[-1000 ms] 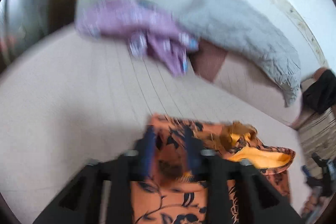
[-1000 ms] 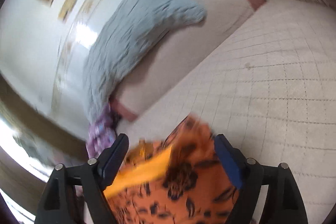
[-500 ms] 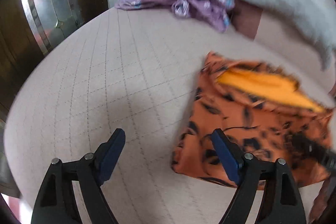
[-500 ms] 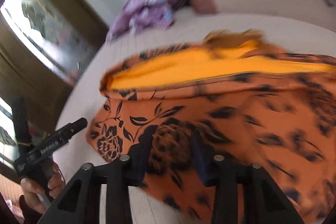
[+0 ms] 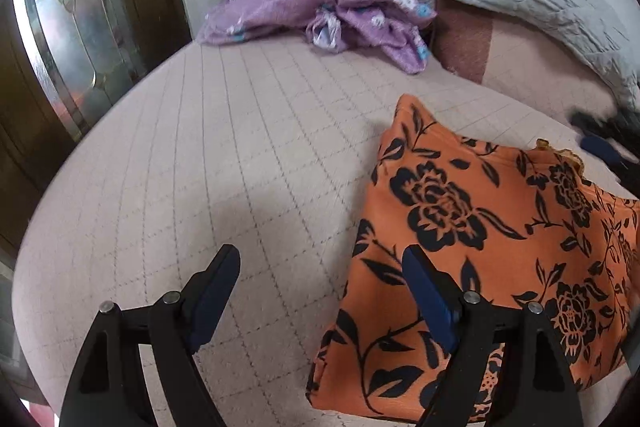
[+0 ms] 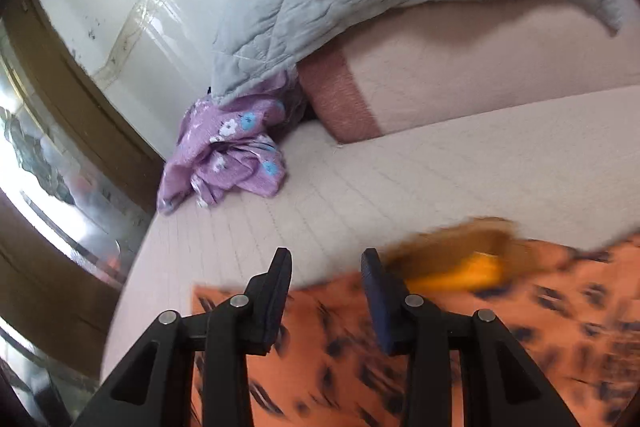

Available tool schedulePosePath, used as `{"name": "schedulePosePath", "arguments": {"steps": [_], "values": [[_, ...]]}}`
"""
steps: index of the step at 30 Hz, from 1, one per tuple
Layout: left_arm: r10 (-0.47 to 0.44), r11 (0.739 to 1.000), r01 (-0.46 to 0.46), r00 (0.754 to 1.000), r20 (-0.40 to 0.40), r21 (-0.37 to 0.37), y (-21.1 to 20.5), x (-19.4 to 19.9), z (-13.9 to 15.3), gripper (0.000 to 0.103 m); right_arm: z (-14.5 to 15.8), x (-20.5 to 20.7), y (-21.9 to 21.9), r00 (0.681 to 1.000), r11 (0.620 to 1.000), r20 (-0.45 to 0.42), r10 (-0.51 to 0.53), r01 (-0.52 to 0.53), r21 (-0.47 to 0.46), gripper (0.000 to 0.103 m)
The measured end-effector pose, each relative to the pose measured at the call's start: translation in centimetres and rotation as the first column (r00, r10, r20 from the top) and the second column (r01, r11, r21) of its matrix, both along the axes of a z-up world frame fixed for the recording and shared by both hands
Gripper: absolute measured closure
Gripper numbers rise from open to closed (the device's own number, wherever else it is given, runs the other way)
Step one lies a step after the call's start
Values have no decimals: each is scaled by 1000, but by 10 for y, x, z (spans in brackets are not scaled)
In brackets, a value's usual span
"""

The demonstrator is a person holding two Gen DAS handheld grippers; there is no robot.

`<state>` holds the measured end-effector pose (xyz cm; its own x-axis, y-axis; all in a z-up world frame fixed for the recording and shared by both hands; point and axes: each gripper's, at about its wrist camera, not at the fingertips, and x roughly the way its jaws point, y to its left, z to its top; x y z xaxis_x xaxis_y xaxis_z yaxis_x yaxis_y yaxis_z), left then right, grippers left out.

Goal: Fold small clothes
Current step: 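Open both grippers to release the folded hem, then press the folded blouse flat with both open grippers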

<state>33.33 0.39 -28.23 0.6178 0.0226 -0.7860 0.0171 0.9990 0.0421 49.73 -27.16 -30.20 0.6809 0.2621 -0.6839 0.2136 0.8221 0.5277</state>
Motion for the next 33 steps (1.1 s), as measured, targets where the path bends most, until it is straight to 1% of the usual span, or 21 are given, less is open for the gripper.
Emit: {"name": "schedulePosePath", "arguments": {"steps": [3,6,8,10,12,13,14,16,17,20,21,22,24,27,29,31,33], "values": [[-54,998,53,998,31,16,-16,-15,7,19,11,-53,-21,1000,999,-24,-9,8,-44,63],[-93,994,91,995,21,55,-32,-25,3,19,18,-113,-54,995,993,-80,-66,58,-99,62],[-104,992,104,995,-7,67,-40,-29,-4,19,11,-152,-70,985,989,-143,-99,82,-126,62],[-103,991,105,994,-31,88,-45,-32,-11,19,0,-188,-82,967,984,-215,-139,109,-144,62],[-104,986,109,993,-48,123,-50,-34,-19,19,-19,-204,-90,938,981,-300,-176,141,-133,61],[-107,985,113,993,-50,134,-51,-35,-22,19,-32,-208,-94,919,983,-352,-177,148,-108,61],[-107,984,112,993,-44,137,-51,-36,-23,19,-35,-212,-96,919,982,-346,-188,167,-90,61],[-113,985,116,993,-35,130,-51,-38,-21,19,-27,-208,-94,922,980,-336,-192,163,-111,60],[-118,985,121,992,-32,124,-50,-39,-19,19,-22,-206,-91,930,982,-319,-181,152,-115,60],[-143,984,143,990,-6,105,-53,-44,-12,19,-9,-201,-82,962,988,-230,-145,129,-85,60],[-156,983,154,988,12,102,-56,-45,-9,19,-4,-198,-77,974,992,-192,-118,107,-66,60],[-164,982,161,986,22,101,-60,-45,-7,19,-2,-193,-71,980,994,-169,-101,92,-56,60],[-189,978,183,981,51,96,-67,-45,-2,19,2,-184,-54,991,999,-133,-32,26,-44,60],[-230,969,220,970,80,113,-78,-48,2,19,-3,-174,-27,990,998,-133,37,-44,-55,60],[-247,965,238,965,82,114,-81,-49,2,19,-11,-167,-17,984,995,-161,70,-81,-64,60],[-260,962,251,963,78,108,-85,-50,0,19,-21,-165,-11,976,991,-203,79,-98,-89,60],[-266,960,258,961,73,106,-87,-50,-3,19,-26,-169,-9,974,988,-212,75,-102,-119,59]]}}
